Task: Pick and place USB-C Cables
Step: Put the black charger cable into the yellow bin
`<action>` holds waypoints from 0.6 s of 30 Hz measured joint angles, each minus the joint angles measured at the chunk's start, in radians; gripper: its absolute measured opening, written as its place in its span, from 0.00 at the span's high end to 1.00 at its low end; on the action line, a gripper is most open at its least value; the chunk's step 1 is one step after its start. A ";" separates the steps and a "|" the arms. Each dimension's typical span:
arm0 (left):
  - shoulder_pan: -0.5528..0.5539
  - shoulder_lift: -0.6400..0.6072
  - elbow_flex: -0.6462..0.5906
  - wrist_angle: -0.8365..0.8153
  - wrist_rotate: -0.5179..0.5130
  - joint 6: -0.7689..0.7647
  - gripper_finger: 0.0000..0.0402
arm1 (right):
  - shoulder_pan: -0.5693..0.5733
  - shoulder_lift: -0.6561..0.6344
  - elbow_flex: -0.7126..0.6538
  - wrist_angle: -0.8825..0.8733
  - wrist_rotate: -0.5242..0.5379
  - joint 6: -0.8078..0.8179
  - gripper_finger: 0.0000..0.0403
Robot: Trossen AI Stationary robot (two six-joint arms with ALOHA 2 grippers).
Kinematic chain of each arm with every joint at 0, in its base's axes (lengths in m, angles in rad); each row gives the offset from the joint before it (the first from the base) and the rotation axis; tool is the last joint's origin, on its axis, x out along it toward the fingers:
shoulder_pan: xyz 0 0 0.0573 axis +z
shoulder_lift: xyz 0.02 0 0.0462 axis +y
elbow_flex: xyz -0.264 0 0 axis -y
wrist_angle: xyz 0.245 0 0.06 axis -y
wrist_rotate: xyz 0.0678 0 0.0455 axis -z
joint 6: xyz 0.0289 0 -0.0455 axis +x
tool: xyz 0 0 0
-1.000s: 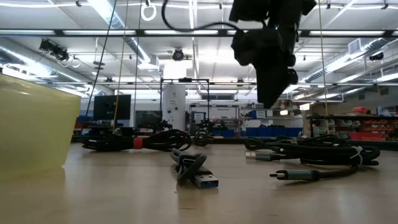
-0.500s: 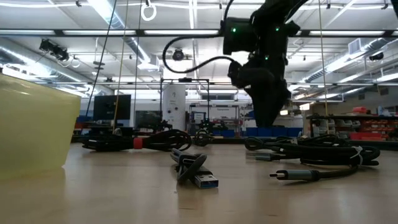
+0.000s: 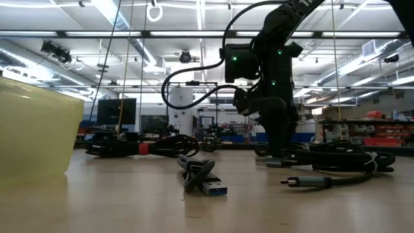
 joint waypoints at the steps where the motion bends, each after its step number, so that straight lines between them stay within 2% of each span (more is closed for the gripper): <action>1: 0.000 0.000 0.000 0.000 0.000 0.000 0.57 | 0.000 -0.003 0.000 -0.002 0.001 -0.006 0.54; 3: 0.000 0.000 0.000 0.000 0.000 0.000 0.57 | 0.000 -0.017 -0.001 -0.001 0.002 -0.020 0.65; 6: 0.000 0.000 0.000 0.000 0.000 0.000 0.57 | -0.001 -0.049 -0.006 0.004 -0.019 -0.025 0.88; 7: 0.000 0.000 0.000 0.000 0.000 -0.002 0.57 | 0.001 -0.065 -0.007 0.006 -0.040 -0.025 0.92; 11: 0.000 0.000 0.000 0.000 0.000 -0.025 0.57 | 0.012 -0.178 -0.006 0.000 -0.062 0.008 0.92; 14: 0.000 0.000 0.000 0.001 0.003 -0.049 0.57 | 0.032 -0.292 -0.006 0.002 -0.023 0.022 0.92; 18: 0.000 0.000 0.000 0.052 0.072 -0.064 0.57 | 0.062 -0.479 -0.005 0.018 0.064 0.061 0.92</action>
